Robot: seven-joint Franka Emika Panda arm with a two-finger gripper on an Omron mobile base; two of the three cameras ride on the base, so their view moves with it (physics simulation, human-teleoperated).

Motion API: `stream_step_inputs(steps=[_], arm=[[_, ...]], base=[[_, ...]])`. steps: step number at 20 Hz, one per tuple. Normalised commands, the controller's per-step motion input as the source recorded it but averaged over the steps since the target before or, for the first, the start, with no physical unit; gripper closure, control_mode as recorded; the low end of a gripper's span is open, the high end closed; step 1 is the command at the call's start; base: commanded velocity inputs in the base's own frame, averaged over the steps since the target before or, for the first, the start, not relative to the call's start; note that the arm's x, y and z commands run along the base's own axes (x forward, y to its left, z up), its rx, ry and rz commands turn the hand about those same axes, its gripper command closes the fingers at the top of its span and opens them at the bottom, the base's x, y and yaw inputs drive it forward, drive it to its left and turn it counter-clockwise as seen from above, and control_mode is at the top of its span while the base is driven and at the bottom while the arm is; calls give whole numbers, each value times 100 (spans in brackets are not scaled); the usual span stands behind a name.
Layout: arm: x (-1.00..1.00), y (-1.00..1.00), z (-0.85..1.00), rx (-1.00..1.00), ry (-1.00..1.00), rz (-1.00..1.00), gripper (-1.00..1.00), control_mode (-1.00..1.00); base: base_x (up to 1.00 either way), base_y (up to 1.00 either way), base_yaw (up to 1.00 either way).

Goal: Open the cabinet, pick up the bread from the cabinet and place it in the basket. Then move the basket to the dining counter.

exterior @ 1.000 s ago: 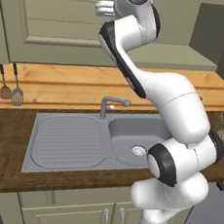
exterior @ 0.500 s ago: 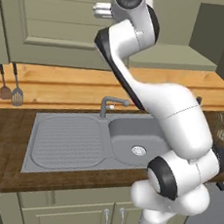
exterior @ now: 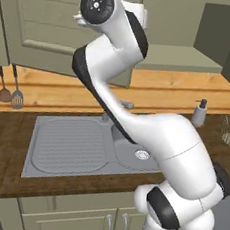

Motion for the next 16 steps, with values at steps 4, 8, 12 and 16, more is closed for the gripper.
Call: stream_step_inputs(steps=[4, 8, 12, 16], arm=[[-100, 96, 0, -11, 0, -5, 100, -100], [-96, 99, 0, -14, 0, -7, 100, -100], [-93, 94, 0, -11, 0, -6, 100, -100], [-54, 84, 0, -8, 0, -7, -100, -100]], base=[[0, 0, 0], [0, 0, 0], [0, 0, 0], [0, 0, 0]])
